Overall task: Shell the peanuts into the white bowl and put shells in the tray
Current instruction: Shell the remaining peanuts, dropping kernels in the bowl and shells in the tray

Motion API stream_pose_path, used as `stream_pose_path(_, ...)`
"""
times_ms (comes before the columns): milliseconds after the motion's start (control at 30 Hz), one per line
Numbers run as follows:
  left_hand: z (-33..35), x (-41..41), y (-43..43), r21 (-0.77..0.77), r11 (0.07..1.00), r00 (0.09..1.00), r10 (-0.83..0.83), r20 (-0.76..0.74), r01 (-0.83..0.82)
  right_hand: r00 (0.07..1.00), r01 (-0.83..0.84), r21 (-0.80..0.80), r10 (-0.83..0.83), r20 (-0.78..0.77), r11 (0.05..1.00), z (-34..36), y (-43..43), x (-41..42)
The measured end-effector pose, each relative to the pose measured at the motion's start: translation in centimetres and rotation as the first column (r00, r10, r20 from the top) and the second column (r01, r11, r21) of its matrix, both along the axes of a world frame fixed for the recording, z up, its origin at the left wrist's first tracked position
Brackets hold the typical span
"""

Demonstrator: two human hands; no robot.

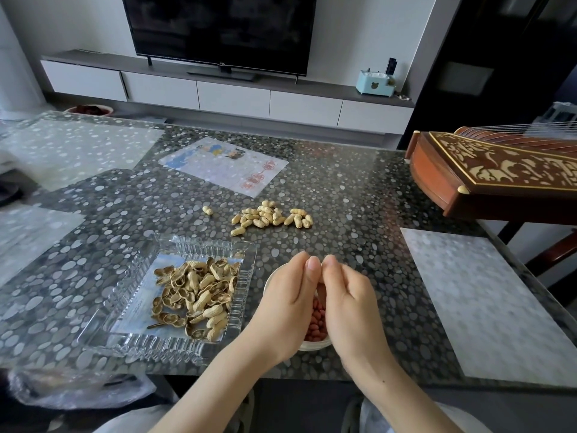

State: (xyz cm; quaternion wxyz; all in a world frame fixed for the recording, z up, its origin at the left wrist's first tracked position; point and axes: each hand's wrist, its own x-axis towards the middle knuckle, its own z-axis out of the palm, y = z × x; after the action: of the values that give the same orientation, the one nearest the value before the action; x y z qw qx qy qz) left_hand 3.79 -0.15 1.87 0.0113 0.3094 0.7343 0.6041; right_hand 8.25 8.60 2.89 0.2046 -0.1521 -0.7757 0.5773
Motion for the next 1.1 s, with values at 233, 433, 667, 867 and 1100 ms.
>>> stream_pose_path(233,-0.1,0.7,0.2,-0.025,0.999,0.999,-0.02,0.048,0.021,0.979,0.108,-0.188,-0.071,0.191,0.976,0.7,0.7,-0.3)
stream_pose_path(433,0.1,0.1,0.1,0.084,0.996,0.973,-0.055,0.225,0.037,0.963,0.085,-0.368,0.019,0.27,0.926,0.6,1.3,-0.7)
stream_pose_path(667,0.2,-1.3,-0.8,-0.182,0.978,0.991,0.117,0.06,-0.105,0.96,0.183,-0.124,-0.15,0.238,0.975,0.7,3.3,-0.8)
stream_pose_path(867,-0.2,-3.1,-1.1,-0.53,0.82,0.976,0.168,-0.137,-0.215,0.957,0.217,0.053,-0.223,0.186,0.975,0.3,4.7,-1.1)
stream_pose_path(1100,0.9,-4.3,-3.3,-0.265,0.944,0.93,0.265,0.253,-0.197,0.988,0.124,0.028,-0.126,0.088,0.992,-0.7,4.2,-1.3)
